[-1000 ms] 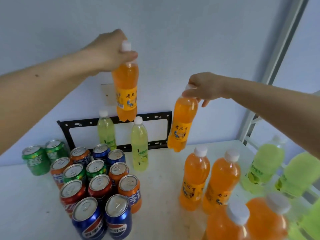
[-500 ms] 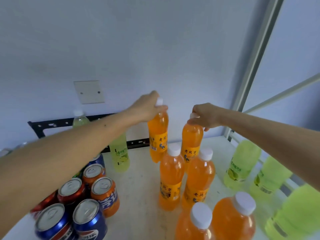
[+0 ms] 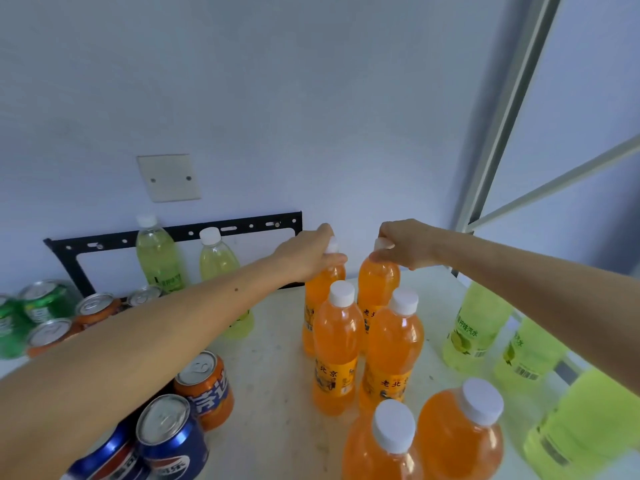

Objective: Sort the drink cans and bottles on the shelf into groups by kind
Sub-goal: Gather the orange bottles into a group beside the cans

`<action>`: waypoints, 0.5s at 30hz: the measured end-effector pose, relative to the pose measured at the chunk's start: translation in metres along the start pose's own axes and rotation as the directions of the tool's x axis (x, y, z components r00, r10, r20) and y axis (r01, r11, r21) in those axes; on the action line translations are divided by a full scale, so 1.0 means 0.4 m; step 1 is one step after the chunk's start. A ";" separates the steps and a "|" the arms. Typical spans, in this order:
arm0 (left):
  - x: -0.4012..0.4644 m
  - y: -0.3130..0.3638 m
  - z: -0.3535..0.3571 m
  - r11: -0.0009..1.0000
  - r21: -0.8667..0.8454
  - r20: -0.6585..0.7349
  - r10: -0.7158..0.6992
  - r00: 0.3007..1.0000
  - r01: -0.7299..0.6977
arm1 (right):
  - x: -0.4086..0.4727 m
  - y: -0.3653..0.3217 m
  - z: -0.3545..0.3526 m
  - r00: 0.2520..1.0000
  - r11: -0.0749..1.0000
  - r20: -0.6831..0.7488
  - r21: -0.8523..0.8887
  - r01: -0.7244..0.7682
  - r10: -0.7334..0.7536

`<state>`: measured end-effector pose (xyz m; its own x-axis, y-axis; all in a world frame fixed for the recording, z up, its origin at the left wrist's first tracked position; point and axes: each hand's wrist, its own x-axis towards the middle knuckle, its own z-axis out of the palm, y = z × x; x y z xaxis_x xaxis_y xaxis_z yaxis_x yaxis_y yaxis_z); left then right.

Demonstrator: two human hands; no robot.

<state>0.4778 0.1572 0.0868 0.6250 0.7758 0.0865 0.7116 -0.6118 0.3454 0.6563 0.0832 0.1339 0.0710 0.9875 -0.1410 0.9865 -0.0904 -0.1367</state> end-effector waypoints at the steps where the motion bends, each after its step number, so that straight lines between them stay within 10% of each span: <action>1: 0.000 -0.001 -0.001 1.000 0.022 0.005 -0.001 1.000 0.001 | 0.003 -0.001 0.001 1.000 1.000 -0.006 -0.019 0.003 -0.003; 15: -0.087 -0.120 -0.145 0.998 0.010 -0.007 0.070 0.998 -0.069 | 0.029 -0.155 -0.128 0.983 0.989 -0.139 -0.111 0.101 -0.116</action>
<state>0.4032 0.1685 0.1212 0.6708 0.7324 0.1164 0.6696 -0.6656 0.3294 0.6038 0.1067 0.1910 -0.0243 0.9996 0.0135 0.9989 0.0248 -0.0407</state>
